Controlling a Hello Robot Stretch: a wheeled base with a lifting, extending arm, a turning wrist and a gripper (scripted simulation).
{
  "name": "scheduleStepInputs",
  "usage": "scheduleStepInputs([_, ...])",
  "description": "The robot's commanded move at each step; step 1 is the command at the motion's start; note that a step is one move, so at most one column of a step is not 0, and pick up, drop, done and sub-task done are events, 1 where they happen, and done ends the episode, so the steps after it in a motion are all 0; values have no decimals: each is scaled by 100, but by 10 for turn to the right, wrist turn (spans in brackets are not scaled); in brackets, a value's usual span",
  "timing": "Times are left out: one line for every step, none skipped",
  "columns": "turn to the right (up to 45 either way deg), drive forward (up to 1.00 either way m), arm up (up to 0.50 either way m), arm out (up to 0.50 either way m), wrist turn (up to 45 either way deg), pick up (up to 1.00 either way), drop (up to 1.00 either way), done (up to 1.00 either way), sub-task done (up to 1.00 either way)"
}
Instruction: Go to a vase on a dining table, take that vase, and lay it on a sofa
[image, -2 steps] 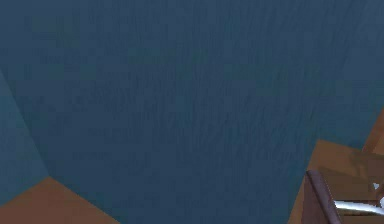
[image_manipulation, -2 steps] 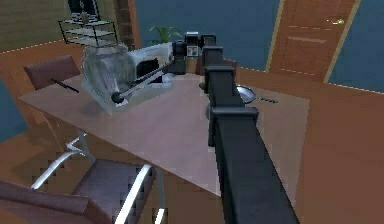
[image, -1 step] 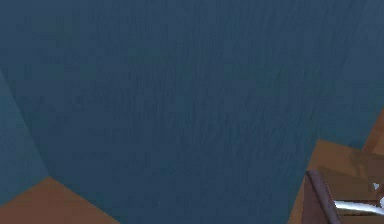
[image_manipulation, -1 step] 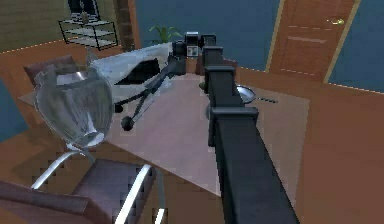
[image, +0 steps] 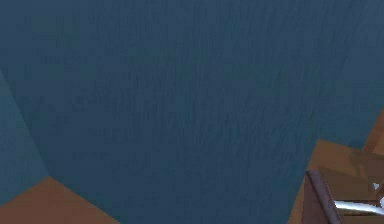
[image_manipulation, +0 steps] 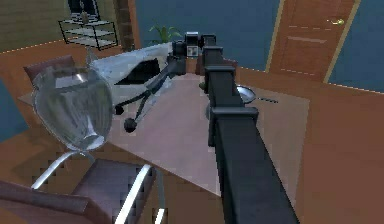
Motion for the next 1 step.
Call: scheduleStepInputs([0,0,0,-48,0,0,0,0,0])
